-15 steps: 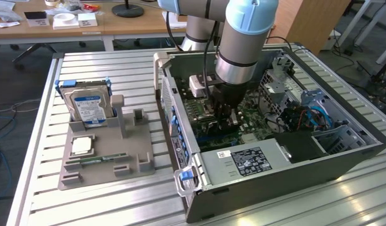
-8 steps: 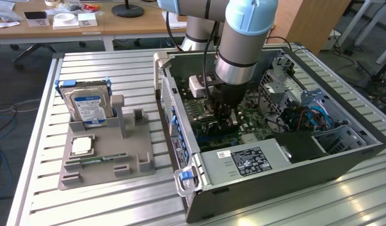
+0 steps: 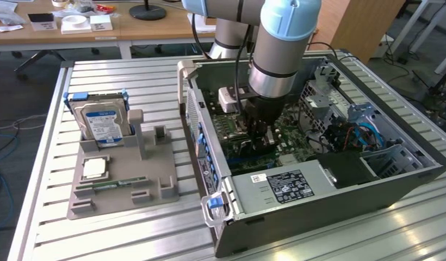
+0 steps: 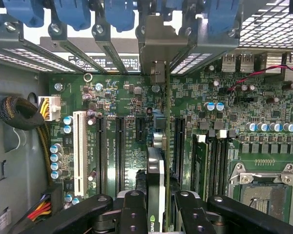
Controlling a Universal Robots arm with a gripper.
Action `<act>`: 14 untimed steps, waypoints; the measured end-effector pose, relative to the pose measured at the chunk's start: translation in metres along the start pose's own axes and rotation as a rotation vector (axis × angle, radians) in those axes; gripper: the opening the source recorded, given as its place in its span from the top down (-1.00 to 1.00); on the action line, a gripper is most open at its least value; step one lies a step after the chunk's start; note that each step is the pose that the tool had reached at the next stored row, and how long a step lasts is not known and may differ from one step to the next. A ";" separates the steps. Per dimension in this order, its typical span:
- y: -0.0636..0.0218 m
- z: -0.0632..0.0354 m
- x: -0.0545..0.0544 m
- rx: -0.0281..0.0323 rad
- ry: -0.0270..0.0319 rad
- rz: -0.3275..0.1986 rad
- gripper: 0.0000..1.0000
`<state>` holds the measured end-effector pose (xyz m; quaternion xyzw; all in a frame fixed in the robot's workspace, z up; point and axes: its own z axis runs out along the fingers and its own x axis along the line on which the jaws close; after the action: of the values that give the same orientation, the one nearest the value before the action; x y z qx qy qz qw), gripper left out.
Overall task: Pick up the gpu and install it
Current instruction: 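Insert the gpu into the slot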
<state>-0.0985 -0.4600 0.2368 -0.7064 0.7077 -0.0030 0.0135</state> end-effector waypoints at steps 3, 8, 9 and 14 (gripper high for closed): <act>0.0000 0.0000 0.000 0.0000 0.0000 0.000 0.46; 0.0000 0.0000 0.000 0.0000 0.0000 0.000 0.46; 0.0000 0.0000 0.000 0.0000 0.0000 0.000 0.46; 0.0000 0.0000 0.000 0.0000 0.0000 0.000 0.46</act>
<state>-0.0985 -0.4600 0.2368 -0.7064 0.7077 -0.0030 0.0135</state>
